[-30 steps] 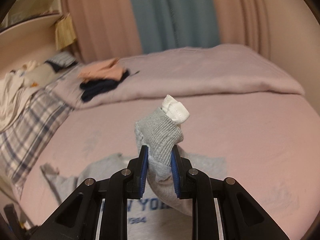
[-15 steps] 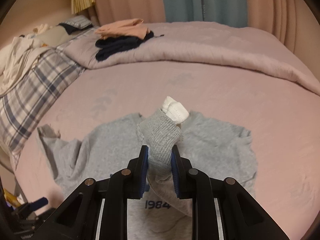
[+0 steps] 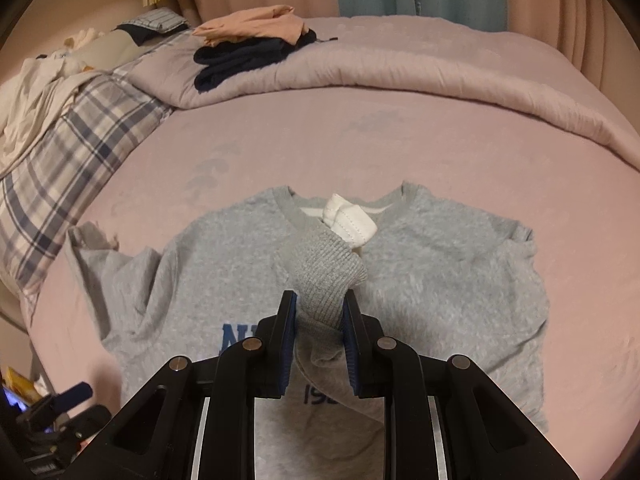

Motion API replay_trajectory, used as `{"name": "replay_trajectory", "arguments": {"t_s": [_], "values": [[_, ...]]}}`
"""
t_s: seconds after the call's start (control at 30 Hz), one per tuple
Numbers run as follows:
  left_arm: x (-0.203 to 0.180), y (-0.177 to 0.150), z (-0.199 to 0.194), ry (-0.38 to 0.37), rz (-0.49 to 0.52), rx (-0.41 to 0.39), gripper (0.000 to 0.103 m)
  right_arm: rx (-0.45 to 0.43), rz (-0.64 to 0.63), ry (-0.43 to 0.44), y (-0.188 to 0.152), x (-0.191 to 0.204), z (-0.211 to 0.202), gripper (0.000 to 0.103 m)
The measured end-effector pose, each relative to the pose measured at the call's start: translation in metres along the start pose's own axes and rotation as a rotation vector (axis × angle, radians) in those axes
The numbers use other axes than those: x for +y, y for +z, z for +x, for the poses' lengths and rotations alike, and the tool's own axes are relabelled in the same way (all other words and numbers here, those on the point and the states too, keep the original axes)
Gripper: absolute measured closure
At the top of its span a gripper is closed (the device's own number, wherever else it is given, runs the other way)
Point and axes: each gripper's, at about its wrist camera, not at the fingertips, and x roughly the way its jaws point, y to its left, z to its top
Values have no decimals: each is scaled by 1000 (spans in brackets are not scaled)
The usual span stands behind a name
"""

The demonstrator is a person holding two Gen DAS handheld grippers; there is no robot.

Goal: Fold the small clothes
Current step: 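Lift the sleeve with the right tool and fold it across the chest, then lower the sleeve onto the chest and open the right tool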

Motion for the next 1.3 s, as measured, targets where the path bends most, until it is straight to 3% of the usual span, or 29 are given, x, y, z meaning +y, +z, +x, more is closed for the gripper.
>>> {"name": "replay_trajectory", "arguments": {"t_s": [0.43,1.13,1.3], "values": [[1,0,3,14,-5,12,22,81,4,27,-8,4,23,80],[-11,2,17,18,30,29,22,129,-2,26,-18,3,39,80],[-12,2,26,18,38,26,22,151,-8,81,-26,0,50,80]]}}
